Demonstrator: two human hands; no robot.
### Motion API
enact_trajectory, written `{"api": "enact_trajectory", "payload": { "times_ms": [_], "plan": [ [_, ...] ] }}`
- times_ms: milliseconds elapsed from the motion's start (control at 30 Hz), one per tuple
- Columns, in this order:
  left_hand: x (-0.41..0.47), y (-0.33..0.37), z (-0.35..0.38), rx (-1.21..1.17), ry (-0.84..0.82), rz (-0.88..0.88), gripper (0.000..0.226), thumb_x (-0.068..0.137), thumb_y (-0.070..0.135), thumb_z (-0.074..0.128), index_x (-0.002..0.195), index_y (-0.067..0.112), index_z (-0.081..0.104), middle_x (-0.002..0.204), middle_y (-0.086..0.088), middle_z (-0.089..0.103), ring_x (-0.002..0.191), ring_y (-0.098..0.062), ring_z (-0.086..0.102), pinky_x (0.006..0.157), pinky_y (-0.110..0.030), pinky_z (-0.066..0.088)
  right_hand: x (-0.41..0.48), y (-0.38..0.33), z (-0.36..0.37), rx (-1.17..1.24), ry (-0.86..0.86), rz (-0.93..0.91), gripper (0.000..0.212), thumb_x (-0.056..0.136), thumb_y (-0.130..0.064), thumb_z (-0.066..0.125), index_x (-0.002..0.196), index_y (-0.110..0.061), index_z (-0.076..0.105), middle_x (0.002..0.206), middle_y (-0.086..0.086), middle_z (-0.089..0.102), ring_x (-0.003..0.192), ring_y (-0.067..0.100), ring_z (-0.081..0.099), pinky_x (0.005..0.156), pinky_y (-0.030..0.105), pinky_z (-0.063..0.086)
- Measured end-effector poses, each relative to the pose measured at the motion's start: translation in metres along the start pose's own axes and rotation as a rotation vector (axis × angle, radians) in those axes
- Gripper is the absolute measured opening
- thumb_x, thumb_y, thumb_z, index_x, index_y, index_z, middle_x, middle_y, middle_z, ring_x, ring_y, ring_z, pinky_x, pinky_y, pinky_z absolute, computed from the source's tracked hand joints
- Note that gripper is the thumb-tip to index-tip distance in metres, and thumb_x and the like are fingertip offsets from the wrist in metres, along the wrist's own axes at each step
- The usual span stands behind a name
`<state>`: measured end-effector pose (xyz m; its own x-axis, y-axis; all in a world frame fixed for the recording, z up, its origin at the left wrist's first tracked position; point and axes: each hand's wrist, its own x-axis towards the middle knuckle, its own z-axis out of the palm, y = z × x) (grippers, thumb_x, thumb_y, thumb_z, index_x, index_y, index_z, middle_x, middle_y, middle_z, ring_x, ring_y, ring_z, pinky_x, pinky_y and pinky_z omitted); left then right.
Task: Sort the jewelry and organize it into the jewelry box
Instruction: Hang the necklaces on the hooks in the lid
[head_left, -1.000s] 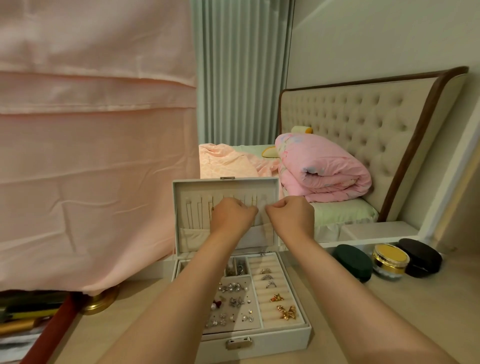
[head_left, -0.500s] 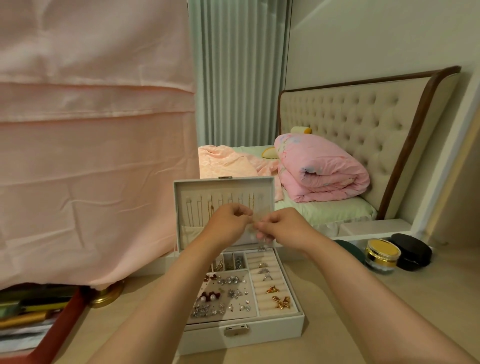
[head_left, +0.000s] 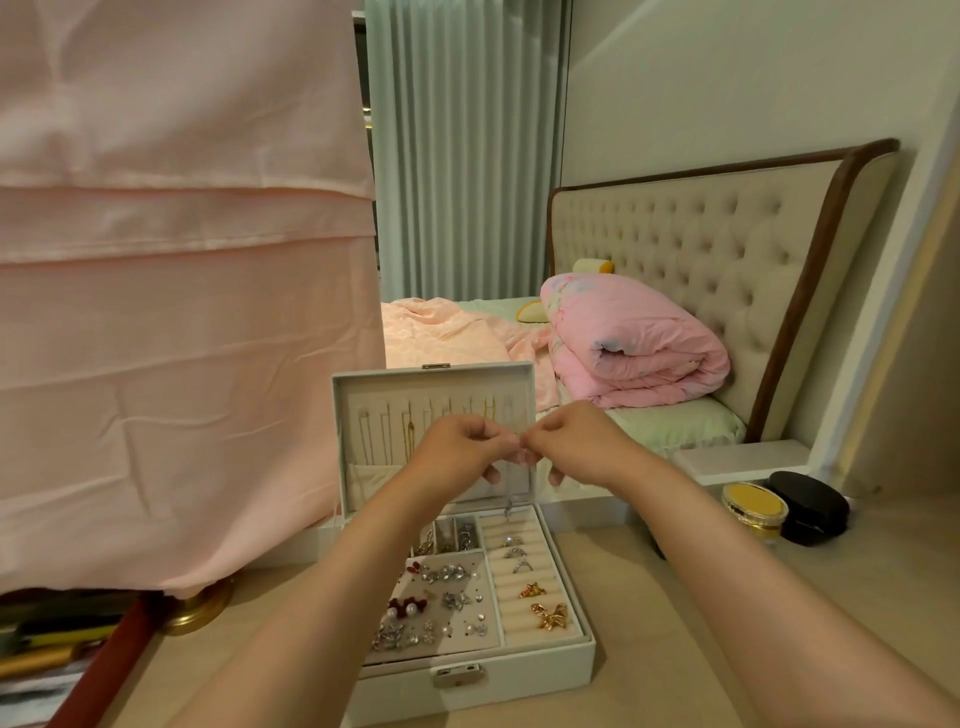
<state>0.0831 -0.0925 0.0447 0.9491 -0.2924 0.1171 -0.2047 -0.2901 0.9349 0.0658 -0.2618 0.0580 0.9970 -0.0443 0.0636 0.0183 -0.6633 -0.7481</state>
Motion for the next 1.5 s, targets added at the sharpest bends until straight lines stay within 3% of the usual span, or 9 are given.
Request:
{"api": "enact_trajectory", "payload": {
  "times_ms": [100, 233, 333, 567, 733, 867, 1067, 1300, 1500],
  "plan": [
    [0.004, 0.006, -0.003, 0.013, 0.030, 0.022, 0.007, 0.087, 0.022, 0.076, 0.088, 0.016, 0.078, 0.073, 0.009, 0.071, 0.058, 0.001, 0.057, 0.051, -0.009, 0.042, -0.007, 0.006, 0.017, 0.048, -0.104, 0.018, 0.015, 0.085, -0.017, 0.062, 0.087, -0.012, 0.076, 0.087, 0.011, 0.077, 0.060, 0.013, 0.068, 0.052, 0.022, 0.042],
    [0.007, 0.011, -0.004, -0.002, 0.004, 0.042, 0.008, 0.085, 0.018, 0.077, 0.090, 0.012, 0.079, 0.071, 0.007, 0.071, 0.056, 0.008, 0.059, 0.060, -0.011, 0.046, -0.006, 0.007, 0.028, 0.199, 0.021, -0.030, 0.017, 0.090, -0.017, 0.067, 0.086, -0.004, 0.076, 0.056, -0.002, 0.063, 0.053, 0.011, 0.059, 0.046, 0.018, 0.042],
    [0.009, 0.007, -0.007, 0.021, 0.057, 0.058, 0.009, 0.088, 0.023, 0.074, 0.094, 0.017, 0.078, 0.074, 0.011, 0.070, 0.060, 0.009, 0.059, 0.067, -0.017, 0.046, 0.001, 0.006, 0.024, 0.153, 0.095, -0.042, 0.023, 0.092, -0.024, 0.068, 0.083, -0.004, 0.075, 0.054, -0.001, 0.061, 0.048, 0.012, 0.055, 0.045, 0.023, 0.041],
    [0.008, -0.030, -0.005, 0.674, 0.059, 0.103, 0.030, 0.099, 0.021, 0.053, 0.126, 0.021, 0.067, 0.126, 0.004, 0.065, 0.115, -0.014, 0.059, 0.100, -0.029, 0.046, 0.019, -0.007, 0.007, 0.097, 0.205, -0.074, 0.013, 0.089, -0.023, 0.073, 0.077, -0.017, 0.075, 0.074, 0.004, 0.074, 0.050, 0.017, 0.065, 0.041, 0.020, 0.042],
    [0.012, -0.038, 0.001, 1.033, 0.133, 0.279, 0.033, 0.095, 0.016, 0.047, 0.121, 0.018, 0.068, 0.113, -0.004, 0.065, 0.109, -0.023, 0.051, 0.091, -0.034, 0.043, 0.029, -0.015, 0.007, 0.008, 0.206, -0.082, 0.020, 0.089, -0.019, 0.069, 0.069, -0.013, 0.073, 0.066, 0.007, 0.073, 0.058, 0.028, 0.071, 0.043, 0.024, 0.047],
    [0.014, -0.033, 0.005, 1.199, 0.120, 0.244, 0.030, 0.092, 0.017, 0.049, 0.116, 0.013, 0.065, 0.112, -0.008, 0.062, 0.107, -0.027, 0.050, 0.087, -0.035, 0.040, 0.034, -0.015, 0.011, -0.038, 0.225, -0.094, 0.015, 0.087, -0.016, 0.068, 0.073, -0.019, 0.073, 0.067, 0.006, 0.074, 0.052, 0.012, 0.069, 0.045, 0.017, 0.043],
    [0.016, -0.030, 0.007, 1.138, 0.058, 0.221, 0.027, 0.092, 0.030, 0.054, 0.113, 0.014, 0.062, 0.107, -0.005, 0.063, 0.103, -0.025, 0.053, 0.079, -0.034, 0.037, 0.036, -0.011, 0.017, -0.073, 0.304, -0.180, 0.016, 0.085, -0.013, 0.066, 0.075, -0.021, 0.077, 0.051, -0.012, 0.066, 0.048, 0.011, 0.066, 0.053, 0.017, 0.052],
    [0.015, -0.032, -0.002, 1.029, 0.021, 0.208, 0.034, 0.092, 0.035, 0.057, 0.121, 0.019, 0.064, 0.112, -0.002, 0.064, 0.110, -0.023, 0.052, 0.094, -0.038, 0.046, 0.035, 0.004, 0.032, -0.492, 0.171, -0.261, 0.019, 0.086, -0.012, 0.065, 0.097, -0.019, 0.079, 0.096, 0.003, 0.075, 0.090, 0.024, 0.069, 0.077, 0.039, 0.058],
    [0.015, -0.034, -0.005, 0.957, -0.005, 0.198, 0.039, 0.091, 0.034, 0.059, 0.127, 0.019, 0.061, 0.123, -0.003, 0.062, 0.116, -0.023, 0.052, 0.098, -0.038, 0.047, 0.023, 0.010, 0.037, -0.642, 0.081, -0.347, 0.025, 0.093, -0.019, 0.059, 0.112, -0.025, 0.075, 0.110, -0.001, 0.069, 0.099, 0.024, 0.065, 0.080, 0.036, 0.054]
  ]
}}
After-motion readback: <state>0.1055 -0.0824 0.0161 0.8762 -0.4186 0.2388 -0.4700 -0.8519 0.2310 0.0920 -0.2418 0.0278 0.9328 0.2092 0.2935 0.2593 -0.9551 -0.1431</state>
